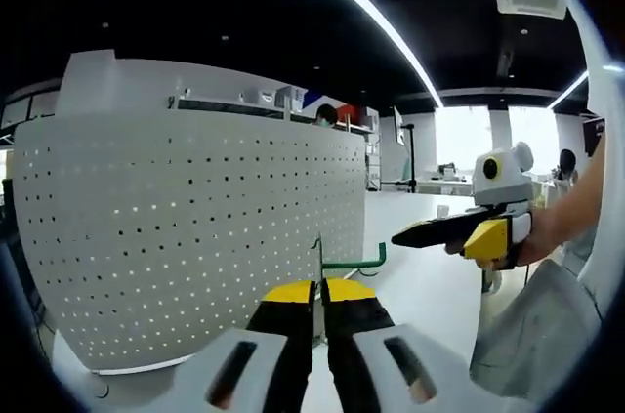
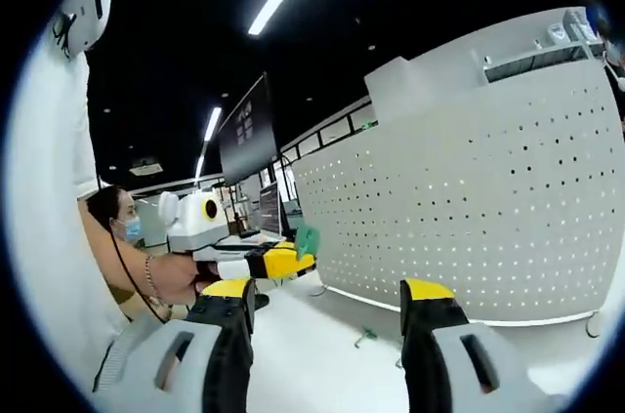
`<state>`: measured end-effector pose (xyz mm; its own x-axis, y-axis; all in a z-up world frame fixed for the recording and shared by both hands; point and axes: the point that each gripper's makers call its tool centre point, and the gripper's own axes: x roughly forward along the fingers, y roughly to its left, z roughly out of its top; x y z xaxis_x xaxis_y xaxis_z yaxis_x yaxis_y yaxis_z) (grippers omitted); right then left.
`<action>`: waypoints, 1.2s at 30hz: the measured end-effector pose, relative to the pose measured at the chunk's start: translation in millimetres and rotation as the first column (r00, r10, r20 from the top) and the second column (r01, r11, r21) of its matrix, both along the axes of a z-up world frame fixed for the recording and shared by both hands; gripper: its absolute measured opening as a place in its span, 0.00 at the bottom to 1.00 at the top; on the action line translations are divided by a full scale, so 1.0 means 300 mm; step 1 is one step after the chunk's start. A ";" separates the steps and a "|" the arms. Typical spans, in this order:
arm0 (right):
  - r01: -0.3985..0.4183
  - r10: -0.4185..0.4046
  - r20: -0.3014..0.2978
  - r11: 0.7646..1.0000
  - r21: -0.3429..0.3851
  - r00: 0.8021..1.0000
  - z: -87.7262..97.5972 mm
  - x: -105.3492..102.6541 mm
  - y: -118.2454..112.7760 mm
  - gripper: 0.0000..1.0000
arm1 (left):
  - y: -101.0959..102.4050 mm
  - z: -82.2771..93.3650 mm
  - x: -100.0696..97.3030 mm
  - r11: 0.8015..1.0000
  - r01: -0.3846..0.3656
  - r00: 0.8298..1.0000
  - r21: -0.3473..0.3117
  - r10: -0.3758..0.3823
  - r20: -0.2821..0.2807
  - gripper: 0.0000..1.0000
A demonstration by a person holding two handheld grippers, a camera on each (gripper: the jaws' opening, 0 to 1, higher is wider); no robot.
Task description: Insert the hook assembly into the mounting plate slot until the hook locks in place.
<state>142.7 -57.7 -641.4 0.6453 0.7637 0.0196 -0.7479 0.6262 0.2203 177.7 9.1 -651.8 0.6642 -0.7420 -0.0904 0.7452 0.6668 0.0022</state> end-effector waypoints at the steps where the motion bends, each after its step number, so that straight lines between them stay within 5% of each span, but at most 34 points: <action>1: 0.001 -0.001 0.002 1.000 0.002 1.000 0.005 0.006 0.008 0.58 | -0.007 0.000 -0.002 1.000 0.004 1.000 -0.004 -0.004 -0.003 0.02; 21: -0.034 0.034 0.013 0.999 0.033 0.999 0.059 0.070 0.112 0.48 | -0.048 0.026 -0.001 1.000 0.021 1.000 -0.020 -0.020 0.009 0.02; 36: -0.037 0.037 -0.015 0.999 0.034 0.999 0.051 0.085 0.150 0.24 | -0.044 0.035 -0.007 0.999 0.018 1.000 -0.031 -0.018 0.013 0.02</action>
<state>168.2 -12.6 -626.1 0.6168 0.7863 0.0358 -0.7668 0.5900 0.2528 175.7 -4.1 -641.2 0.6517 -0.7562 -0.0588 0.7571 0.6533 -0.0093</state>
